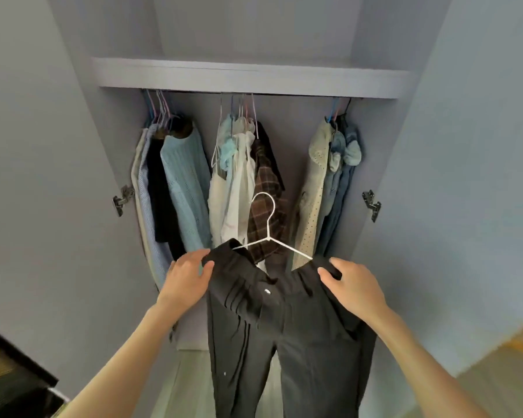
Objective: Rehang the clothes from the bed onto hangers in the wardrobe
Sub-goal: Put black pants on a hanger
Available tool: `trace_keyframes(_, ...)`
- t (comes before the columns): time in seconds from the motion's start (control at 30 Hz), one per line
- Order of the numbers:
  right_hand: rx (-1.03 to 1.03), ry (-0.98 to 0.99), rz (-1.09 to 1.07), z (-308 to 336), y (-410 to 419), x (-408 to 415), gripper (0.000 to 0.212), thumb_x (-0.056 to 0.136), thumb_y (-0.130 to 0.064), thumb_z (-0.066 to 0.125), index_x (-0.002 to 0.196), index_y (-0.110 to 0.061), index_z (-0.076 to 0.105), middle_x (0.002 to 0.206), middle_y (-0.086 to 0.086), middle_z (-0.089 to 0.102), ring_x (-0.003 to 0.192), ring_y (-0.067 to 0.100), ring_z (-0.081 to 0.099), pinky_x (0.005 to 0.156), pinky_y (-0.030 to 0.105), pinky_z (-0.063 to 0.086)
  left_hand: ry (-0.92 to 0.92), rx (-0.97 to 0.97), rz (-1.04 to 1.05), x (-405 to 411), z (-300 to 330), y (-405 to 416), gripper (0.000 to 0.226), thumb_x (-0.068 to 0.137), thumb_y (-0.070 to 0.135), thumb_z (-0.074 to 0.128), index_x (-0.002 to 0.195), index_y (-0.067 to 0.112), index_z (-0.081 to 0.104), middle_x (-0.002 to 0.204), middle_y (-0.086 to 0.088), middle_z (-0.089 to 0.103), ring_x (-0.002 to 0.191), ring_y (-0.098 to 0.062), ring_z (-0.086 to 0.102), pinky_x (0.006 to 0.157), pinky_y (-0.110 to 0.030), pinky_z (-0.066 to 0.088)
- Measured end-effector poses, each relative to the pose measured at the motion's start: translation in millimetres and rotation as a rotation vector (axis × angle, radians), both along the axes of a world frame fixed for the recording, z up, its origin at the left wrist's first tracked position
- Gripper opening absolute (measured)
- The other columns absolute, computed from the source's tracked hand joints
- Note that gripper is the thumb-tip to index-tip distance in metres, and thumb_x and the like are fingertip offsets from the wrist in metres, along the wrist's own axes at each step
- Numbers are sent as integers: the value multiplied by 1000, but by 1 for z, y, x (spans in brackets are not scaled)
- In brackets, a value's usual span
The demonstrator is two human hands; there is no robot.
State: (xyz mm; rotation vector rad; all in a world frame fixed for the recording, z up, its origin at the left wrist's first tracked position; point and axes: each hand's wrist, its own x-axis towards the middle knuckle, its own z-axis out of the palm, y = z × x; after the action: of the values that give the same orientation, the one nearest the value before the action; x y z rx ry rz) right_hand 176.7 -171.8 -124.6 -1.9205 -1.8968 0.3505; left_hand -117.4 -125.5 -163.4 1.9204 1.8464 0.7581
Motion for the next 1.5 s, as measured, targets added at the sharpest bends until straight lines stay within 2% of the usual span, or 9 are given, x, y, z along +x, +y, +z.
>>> trace_keyframes(0.17,-27,-21,-110,-11,12,37,23,96,-36,44,93,-16,55,77,-1,60,72,19,55,57,27,37,44,-18,-93,37,-2,32,39,97,22,45,134,10,47,134,-13,49,122,-28,46,105,-38,34)
trace_keyframes(0.4,-207,261,-238,-45,34,65,29,96,-27,48,72,-29,31,72,-11,38,73,13,44,58,19,29,97,-63,-175,85,-10,80,36,96,20,46,129,7,50,125,-18,54,121,-34,45,103,-40,35)
trace_keyframes(0.5,-275,420,-232,-46,54,62,10,95,-23,49,92,-14,47,93,-1,54,88,16,51,70,22,37,168,-53,-207,106,-8,101,38,96,28,45,132,13,48,134,-10,48,128,-26,38,107,-38,29)
trace_keyframes(0.6,-288,539,-213,-39,77,56,20,96,-22,49,111,-9,51,108,3,57,95,16,55,75,22,39,237,-8,-227,120,-5,121,38,97,30,42,133,16,47,139,-7,44,135,-25,29,110,-44,25)
trace_keyframes(0.87,-246,751,-196,-9,149,43,18,94,-15,50,111,-9,54,99,5,60,82,12,56,60,19,42,463,126,-155,127,21,176,41,99,36,34,139,25,37,152,1,23,144,-22,-1,111,-53,-8)
trace_keyframes(1.2,-73,904,-271,4,252,14,16,95,-15,49,110,-13,55,91,-1,60,78,9,55,62,17,40,903,290,-239,128,46,297,51,99,46,19,147,34,10,157,-2,0,141,-34,-17,105,-61,-14)
trace_keyframes(1.33,19,894,-316,13,294,2,24,95,-20,49,117,-12,53,105,6,61,93,18,58,81,28,46,882,294,-272,116,46,343,50,97,52,18,139,32,36,156,-1,11,142,-32,-13,104,-60,-17)
trace_keyframes(1.43,103,871,-347,19,318,-6,27,95,-25,49,118,-11,52,112,10,60,107,26,56,95,35,45,753,409,-300,109,36,358,57,94,53,19,111,22,65,144,-6,40,142,-34,12,106,-64,-4)
trace_keyframes(1.5,175,861,-334,24,331,-8,18,95,-23,49,110,-13,52,108,6,60,104,24,57,89,30,44,682,499,-283,105,28,363,56,93,49,23,103,20,70,135,-9,52,137,-36,27,106,-64,5)
